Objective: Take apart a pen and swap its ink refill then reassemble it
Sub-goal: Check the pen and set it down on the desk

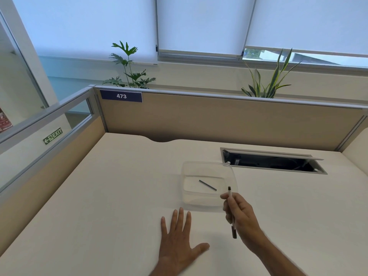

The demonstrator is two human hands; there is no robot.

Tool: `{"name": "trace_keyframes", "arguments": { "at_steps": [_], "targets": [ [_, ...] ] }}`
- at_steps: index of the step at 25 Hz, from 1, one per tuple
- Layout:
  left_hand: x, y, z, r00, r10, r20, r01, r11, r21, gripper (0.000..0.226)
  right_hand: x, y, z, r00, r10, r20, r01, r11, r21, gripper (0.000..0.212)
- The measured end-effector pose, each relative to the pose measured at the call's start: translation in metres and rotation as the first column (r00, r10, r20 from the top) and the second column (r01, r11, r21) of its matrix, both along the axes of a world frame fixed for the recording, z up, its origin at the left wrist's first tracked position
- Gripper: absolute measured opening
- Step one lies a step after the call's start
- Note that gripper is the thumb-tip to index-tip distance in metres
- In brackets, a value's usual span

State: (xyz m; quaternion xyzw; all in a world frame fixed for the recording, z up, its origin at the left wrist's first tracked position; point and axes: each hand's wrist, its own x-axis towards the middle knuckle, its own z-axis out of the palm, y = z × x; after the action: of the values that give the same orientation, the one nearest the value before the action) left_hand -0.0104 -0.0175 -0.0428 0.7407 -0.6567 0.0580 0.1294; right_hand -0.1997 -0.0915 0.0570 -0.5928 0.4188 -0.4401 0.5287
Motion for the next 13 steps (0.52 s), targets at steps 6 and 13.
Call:
{"name": "trace_keyframes", "arguments": {
  "at_steps": [6, 13],
  "targets": [
    [0.001, 0.000, 0.001, 1.000, -0.005, 0.006, 0.005, 1.000, -0.012, 0.103, -0.020, 0.012, -0.019, 0.937, 0.046, -0.345, -0.135, 0.962, -0.238, 0.037],
    [0.002, 0.000, 0.005, 1.000, -0.011, 0.012, 0.011, 1.000, -0.002, 0.101, -0.048, 0.022, -0.052, 0.610, 0.037, -0.791, -0.662, 0.572, -0.484, 0.028]
  ]
}}
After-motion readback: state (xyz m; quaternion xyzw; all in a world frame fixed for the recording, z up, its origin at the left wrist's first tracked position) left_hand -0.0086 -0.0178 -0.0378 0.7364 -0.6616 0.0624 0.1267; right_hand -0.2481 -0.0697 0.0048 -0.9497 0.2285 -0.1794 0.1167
